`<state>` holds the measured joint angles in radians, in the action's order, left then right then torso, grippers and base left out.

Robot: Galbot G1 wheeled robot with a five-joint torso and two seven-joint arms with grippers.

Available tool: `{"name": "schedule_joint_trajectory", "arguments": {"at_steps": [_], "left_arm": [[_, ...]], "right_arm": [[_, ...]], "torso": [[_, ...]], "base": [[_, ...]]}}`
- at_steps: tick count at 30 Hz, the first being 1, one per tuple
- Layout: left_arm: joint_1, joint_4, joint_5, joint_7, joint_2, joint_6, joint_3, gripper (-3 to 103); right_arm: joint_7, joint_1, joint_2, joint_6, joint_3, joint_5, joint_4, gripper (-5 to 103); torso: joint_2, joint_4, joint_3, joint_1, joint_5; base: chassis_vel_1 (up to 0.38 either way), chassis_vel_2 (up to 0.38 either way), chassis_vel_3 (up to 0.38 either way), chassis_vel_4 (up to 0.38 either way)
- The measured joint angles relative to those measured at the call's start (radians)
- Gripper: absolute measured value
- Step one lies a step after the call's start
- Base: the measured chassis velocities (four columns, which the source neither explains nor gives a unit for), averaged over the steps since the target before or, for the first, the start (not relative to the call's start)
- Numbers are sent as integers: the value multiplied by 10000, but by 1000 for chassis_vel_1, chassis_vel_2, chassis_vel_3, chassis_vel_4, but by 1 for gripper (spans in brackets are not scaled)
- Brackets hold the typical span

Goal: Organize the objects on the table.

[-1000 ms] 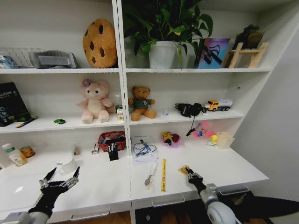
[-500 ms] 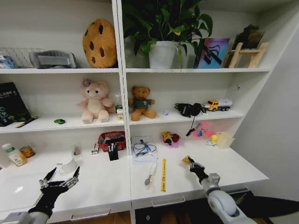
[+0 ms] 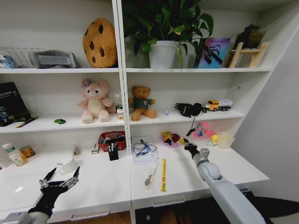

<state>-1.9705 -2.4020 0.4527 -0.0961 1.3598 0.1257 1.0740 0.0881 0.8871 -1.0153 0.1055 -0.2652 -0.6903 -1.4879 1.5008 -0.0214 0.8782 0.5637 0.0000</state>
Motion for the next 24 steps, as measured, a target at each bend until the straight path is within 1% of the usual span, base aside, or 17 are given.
{"name": "schedule_joint_trajectory", "arguments": {"at_steps": [4,6,11,19,20,24], "left_arm": [[0,0,0,0,0,0,0,100],[0,0,0,0,0,0,0,100],[0,0,0,0,0,0,0,100],[0,0,0,0,0,0,0,100],[0,0,0,0,0,0,0,100],[-1,0,0,0,0,0,0,100]], "right_arm": [[25,-157,-266,-37,56,6,61,0],[35,-47,-401,-272,-83,156,-33,0],[49,115,-372,-246,-333,68,-164,0],[11,251,-300,-276,-489,11,-224,0],[10,271,-304,-290,-494,11,-246,0],[7,319,-303,-343,-508,12,-284,0]], "torso": [[0,3,-1,0,-1],[0,1,-1,0,-2],[0,-2,-1,0,-1],[2,2,-2,-3,0],[3,-1,-2,-3,0],[3,0,-2,-3,-1]], "base": [[0,0,0,0],[0,0,0,0],[0,0,0,0],[0,0,0,0],[-52,43,77,-56],[-70,86,88,-92]]}}
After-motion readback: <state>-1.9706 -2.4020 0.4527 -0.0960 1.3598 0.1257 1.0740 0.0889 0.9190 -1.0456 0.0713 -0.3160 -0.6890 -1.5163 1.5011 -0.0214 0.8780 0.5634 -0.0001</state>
